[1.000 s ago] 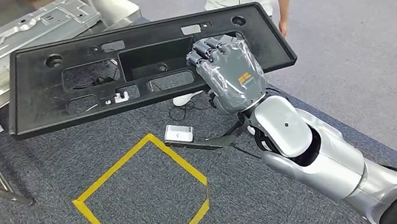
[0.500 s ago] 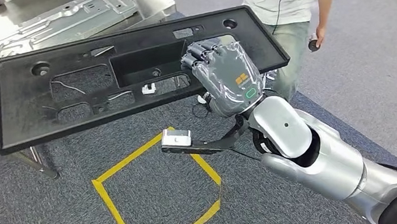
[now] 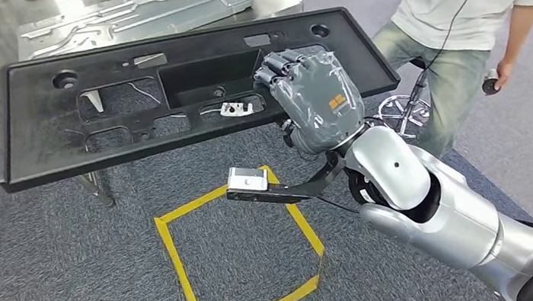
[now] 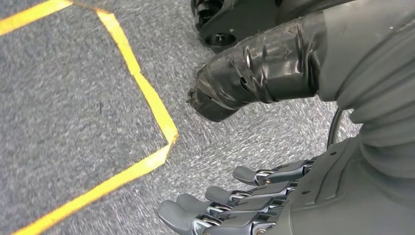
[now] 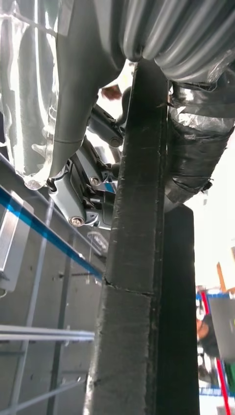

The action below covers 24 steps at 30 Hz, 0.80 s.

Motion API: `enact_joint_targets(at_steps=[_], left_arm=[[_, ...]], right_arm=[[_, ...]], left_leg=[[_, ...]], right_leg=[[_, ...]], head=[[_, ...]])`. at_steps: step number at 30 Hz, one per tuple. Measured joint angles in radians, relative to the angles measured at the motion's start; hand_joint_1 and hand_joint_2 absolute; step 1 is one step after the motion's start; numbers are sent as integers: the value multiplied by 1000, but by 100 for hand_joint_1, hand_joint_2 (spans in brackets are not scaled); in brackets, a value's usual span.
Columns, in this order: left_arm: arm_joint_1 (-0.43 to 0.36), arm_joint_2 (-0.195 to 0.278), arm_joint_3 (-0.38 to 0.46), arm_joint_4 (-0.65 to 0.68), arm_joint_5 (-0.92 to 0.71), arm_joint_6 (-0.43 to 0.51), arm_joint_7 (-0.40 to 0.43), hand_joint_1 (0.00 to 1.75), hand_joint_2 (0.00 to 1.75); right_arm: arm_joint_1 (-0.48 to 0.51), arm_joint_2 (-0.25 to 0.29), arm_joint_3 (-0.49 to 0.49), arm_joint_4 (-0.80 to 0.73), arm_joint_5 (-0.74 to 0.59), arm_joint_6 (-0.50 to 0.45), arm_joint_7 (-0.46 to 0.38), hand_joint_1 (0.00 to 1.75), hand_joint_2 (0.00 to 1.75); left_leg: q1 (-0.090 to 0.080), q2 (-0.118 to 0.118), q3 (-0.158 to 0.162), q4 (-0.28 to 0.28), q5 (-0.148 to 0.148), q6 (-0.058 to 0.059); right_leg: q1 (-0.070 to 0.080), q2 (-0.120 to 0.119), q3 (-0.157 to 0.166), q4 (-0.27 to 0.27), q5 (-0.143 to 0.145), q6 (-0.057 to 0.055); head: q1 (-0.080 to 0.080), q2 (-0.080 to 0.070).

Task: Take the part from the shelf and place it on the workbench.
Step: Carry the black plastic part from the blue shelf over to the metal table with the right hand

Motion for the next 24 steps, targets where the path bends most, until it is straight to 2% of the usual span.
enact_joint_targets(at_steps=[1, 2, 4, 5, 7, 8, 9, 10, 11, 12, 13, 15, 16, 17, 19, 20, 22, 24], left_arm=[[-1, 0, 0, 0, 0, 0, -1, 0, 175], [-1, 0, 0, 0, 1, 1, -2, 0, 175], [2, 1, 0, 0, 2, 3, -4, 0, 175], [5, 2, 0, 0, 2, 3, -5, 0, 175], [7, 4, 0, 0, 4, 3, -7, 0, 175], [6, 4, 0, 0, 4, 3, -8, 0, 175], [4, 4, 0, 0, 4, 3, -8, 0, 175], [3, 4, 0, 0, 4, 3, -9, 0, 175], [3, 4, 0, 0, 4, 3, -9, 0, 175], [4, 4, 0, 0, 4, 3, -9, 0, 175], [4, 4, 0, 0, 4, 3, -9, 0, 175], [4, 5, 0, 0, 5, 3, -11, 0, 175], [2, 5, 0, 0, 7, 2, -13, 0, 175], [1, 5, 0, 0, 9, 1, -15, 0, 175], [2, 5, 0, 0, 16, -2, -18, 0, 175], [3, 5, 0, 0, 18, -3, -18, 0, 175], [4, 5, 0, 0, 23, -2, -17, 0, 175], [2, 5, 0, 0, 31, 1, -14, 0, 175]], right_arm=[[0, -1, -1, -1, -4, 0, 0, 175, 175], [0, -3, -1, -1, -9, 0, 0, 175, 175], [-1, -4, -1, -2, -22, 0, 2, 175, 175], [-2, -5, -1, -2, -27, 0, 4, 175, 175], [-6, -6, -2, -2, -38, -1, 8, 175, 175], [-7, -6, -2, -2, -42, -1, 9, 175, 175], [-8, -6, -3, -2, -46, -1, 10, 175, 175], [-8, -6, -3, -2, -48, -1, 10, 175, 175], [-8, -6, -3, -2, -48, -1, 11, 175, 175], [-8, -6, -3, -2, -48, -1, 11, 175, 175], [-8, -6, -3, -2, -49, -1, 11, 175, 175], [-9, -6, -4, -2, -60, -1, 13, 175, 175], [-9, -7, -5, -2, -74, -1, 16, 175, 175], [-10, -8, -7, -2, -97, 0, 22, 175, 175], [-11, -9, -9, -1, -168, 0, 41, 175, 175], [-11, -10, -9, 1, -205, -3, 53, 175, 175], [-9, -15, -12, 8, -265, -27, 79, 175, 175], [-7, -21, -20, 22, -346, -62, 97, 175, 175]], left_leg=[[1, -10, -5, 3, 0, -5], [3, -21, -10, 4, 1, -11], [7, -41, -16, 1, 6, -24], [7, -32, -19, 4, 4, -29], [4, 21, -45, 57, -26, -36], [4, 53, -73, 114, -54, -39], [4, 72, -107, 180, -82, -42], [6, 81, -137, 238, -102, -44], [7, 85, -153, 268, -106, -45], [7, 87, -149, 260, -93, -46], [7, 93, -124, 215, -66, -45], [2, 124, -48, 81, -17, -39], [-2, 136, -22, 33, -5, -33], [-6, 144, -9, 8, -3, -28], [-9, 129, -8, 3, -4, -16], [-8, 122, -6, -1, -2, -11], [-5, 111, -1, -8, 1, 0], [-5, 102, 1, -10, 1, 8]], right_leg=[[-2, 19, 17, -39, 12, -2], [-1, 30, 24, -57, 11, -4], [3, 15, 28, -63, 13, -14], [3, 4, 32, -68, 15, -21], [2, -20, 40, -79, 20, -35], [5, -33, 42, -80, 19, -40], [8, -46, 43, -80, 18, -43], [10, -60, 43, -80, 16, -45], [12, -73, 44, -79, 15, -46], [12, -85, 44, -79, 13, -46], [13, -97, 47, -78, 11, -44], [16, -118, 52, -76, 4, -37], [18, -127, 54, -74, 0, -32], [20, -135, 56, -74, -3, -27], [22, -147, 60, -76, -6, -17], [19, -142, 62, -74, -10, -11], [15, -108, 43, -28, -41, -2], [13, -67, -18, 93, -100, 1]], head=[[0, 0], [0, 0], [0, 0], [-1, 0], [-4, 0], [-6, 0], [-7, 0], [-7, 0], [-7, 0], [-7, 0], [-7, 0], [-7, 0], [-6, 0], [-5, 0], [-2, 0], [-1, 0], [1, 0], [4, 0]])
